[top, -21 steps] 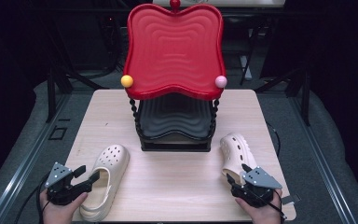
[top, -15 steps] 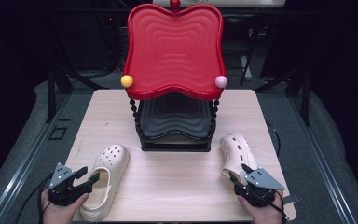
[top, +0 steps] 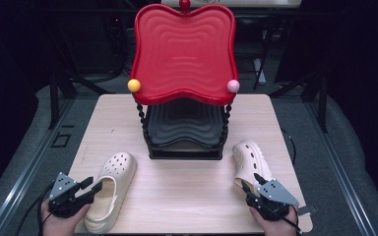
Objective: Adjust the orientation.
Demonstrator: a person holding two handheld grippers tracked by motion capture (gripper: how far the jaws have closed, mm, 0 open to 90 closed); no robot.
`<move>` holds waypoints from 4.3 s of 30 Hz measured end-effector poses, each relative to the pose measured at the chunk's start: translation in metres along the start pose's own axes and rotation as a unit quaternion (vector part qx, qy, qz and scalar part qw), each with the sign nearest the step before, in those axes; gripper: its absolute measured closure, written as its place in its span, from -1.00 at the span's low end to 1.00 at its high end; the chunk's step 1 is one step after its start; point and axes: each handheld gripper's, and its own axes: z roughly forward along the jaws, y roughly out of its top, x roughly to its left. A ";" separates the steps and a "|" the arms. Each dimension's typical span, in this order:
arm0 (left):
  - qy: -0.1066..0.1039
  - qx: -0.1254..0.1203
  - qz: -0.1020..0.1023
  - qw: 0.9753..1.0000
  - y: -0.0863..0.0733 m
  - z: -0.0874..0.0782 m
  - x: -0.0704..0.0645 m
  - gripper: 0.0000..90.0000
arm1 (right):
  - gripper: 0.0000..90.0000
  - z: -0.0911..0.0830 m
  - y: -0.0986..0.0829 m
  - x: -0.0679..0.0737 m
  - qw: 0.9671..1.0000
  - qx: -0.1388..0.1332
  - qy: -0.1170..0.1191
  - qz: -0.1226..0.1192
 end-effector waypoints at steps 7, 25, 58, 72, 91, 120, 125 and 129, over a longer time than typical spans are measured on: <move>0.011 0.008 0.011 1.000 0.001 0.001 -0.001 0.30 | 0.20 0.000 -0.001 -0.002 1.000 0.001 0.010 0.016; 0.020 0.023 0.085 0.996 0.008 0.023 -0.005 0.50 | 0.20 0.005 -0.003 -0.004 0.999 0.012 0.027 0.035; 0.016 0.026 0.021 0.999 0.012 0.010 -0.039 0.78 | 0.20 0.006 -0.005 -0.007 0.998 0.005 0.029 0.049; -0.012 0.025 0.047 0.999 0.025 0.029 -0.084 0.78 | 0.20 0.006 -0.005 -0.007 0.998 0.001 0.030 0.053; -0.026 0.025 0.067 0.997 0.041 0.066 -0.140 0.77 | 0.20 0.007 -0.005 -0.008 0.998 -0.002 0.031 0.057; -0.090 0.020 0.060 0.994 0.040 0.058 -0.136 0.48 | 0.26 0.006 -0.004 -0.008 0.998 -0.002 0.029 0.056; -0.083 0.010 0.040 0.996 0.038 0.040 -0.113 0.41 | 0.42 0.005 -0.003 -0.010 0.998 0.007 0.028 0.052; -0.078 0.006 0.030 0.996 0.032 0.034 -0.098 0.38 | 0.49 0.003 -0.002 -0.012 0.999 0.006 0.023 0.049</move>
